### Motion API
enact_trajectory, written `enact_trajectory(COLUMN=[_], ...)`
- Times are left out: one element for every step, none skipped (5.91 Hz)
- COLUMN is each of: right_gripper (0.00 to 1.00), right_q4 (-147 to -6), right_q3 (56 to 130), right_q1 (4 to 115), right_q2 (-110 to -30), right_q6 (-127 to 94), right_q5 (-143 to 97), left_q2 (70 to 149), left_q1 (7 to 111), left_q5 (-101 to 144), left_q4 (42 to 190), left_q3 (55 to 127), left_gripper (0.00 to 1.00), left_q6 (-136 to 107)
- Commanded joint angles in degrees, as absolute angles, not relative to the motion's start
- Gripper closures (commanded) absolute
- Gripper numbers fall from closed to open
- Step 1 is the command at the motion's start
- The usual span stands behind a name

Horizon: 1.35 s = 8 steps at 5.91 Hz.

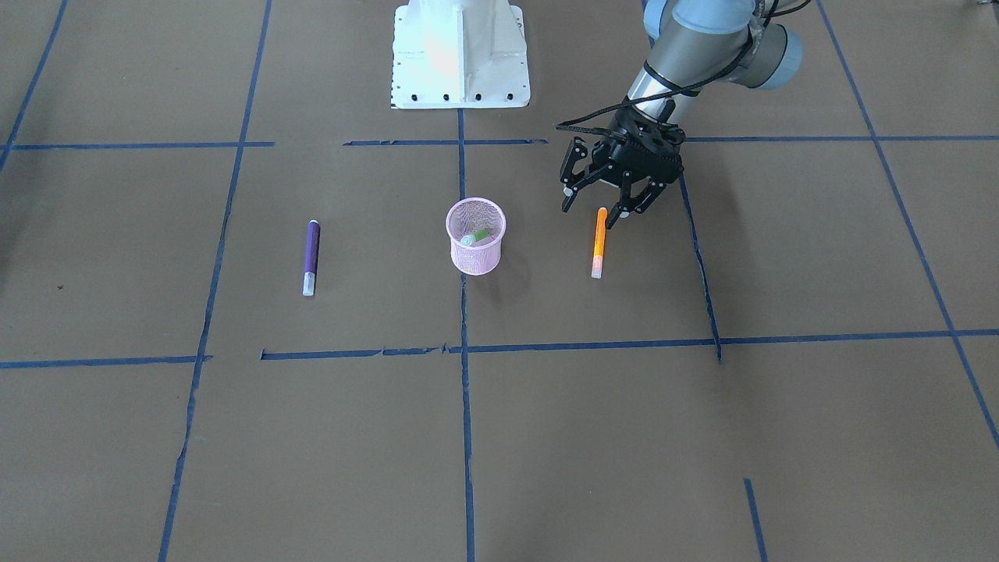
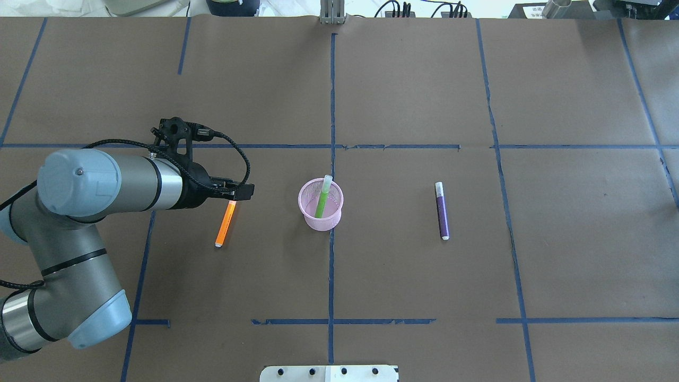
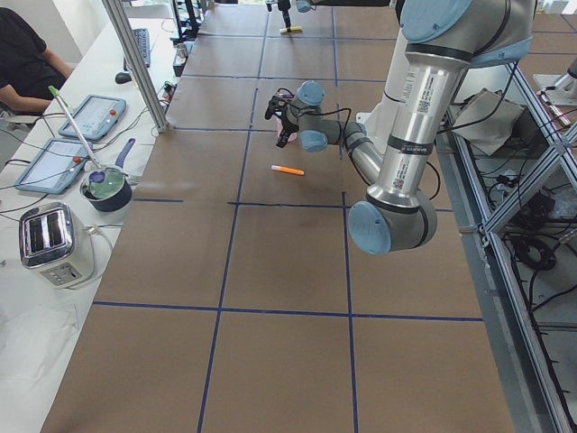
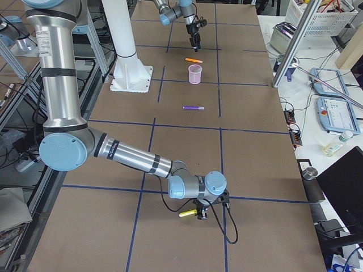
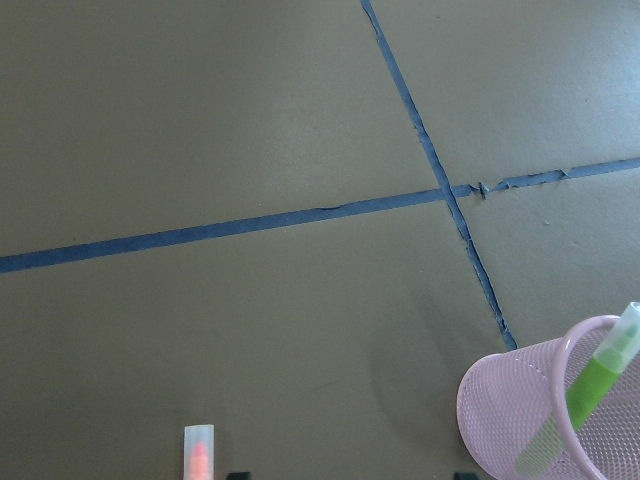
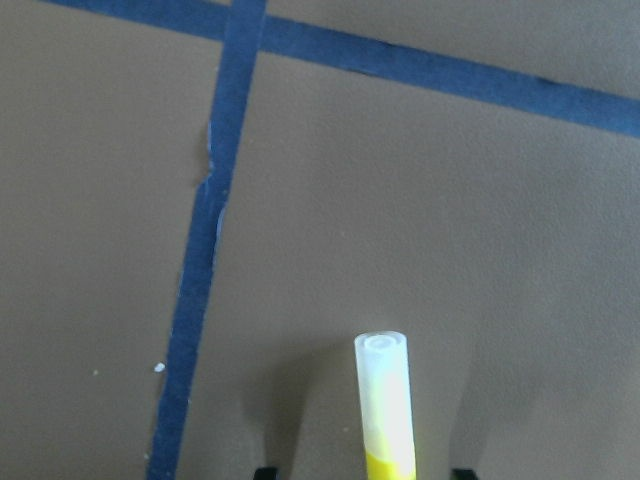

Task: Collect pens into pen holder
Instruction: 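Lower the left gripper onto the orange highlighter while the right gripper grasps the yellow highlighter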

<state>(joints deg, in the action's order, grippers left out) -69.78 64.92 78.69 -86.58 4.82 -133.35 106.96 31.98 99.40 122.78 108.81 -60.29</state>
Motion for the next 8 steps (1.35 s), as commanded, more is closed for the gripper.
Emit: enact_trajectory(right_gripper=[0.75, 0.98, 1.00, 1.00, 1.00, 0.99, 0.99, 1.00], right_q4=[-69.7, -69.7, -69.5, -69.6, -70.3, -70.0, -68.7, -67.3], right_q3=[64.3, 64.2, 65.1, 71.6, 82.2, 88.5, 97.7, 104.7], right_q1=[78.7, 78.7, 78.7, 78.8, 78.7, 76.8, 74.8, 71.6], right_q2=[-86.7, -86.7, -86.7, -87.5, -90.3, -90.6, -91.5, -92.5], right_q6=[5.0, 4.9, 4.5, 4.4, 3.0, -3.4, -15.8, -23.3], right_q5=[-133.2, -133.3, -133.9, -134.9, -135.0, -136.3, -137.8, -137.7], left_q2=[107.0, 107.0, 107.0, 107.0, 106.9, 106.9, 106.9, 106.9], left_q1=[32.2, 32.2, 32.2, 32.2, 32.1, 32.1, 32.1, 32.1], left_q5=[99.5, 99.5, 99.5, 99.5, 99.4, 99.2, 99.3, 99.2], left_q4=[122.9, 122.9, 122.9, 122.9, 122.9, 122.9, 123.0, 122.9], left_q3=[108.8, 109.3, 109.3, 109.8, 110.3, 110.4, 110.5, 110.4], left_gripper=[0.26, 0.26, 0.26, 0.26, 0.26, 0.25, 0.25, 0.25], left_q6=[-60.3, -60.3, -60.3, -60.3, -60.3, -60.3, -60.3, -60.3])
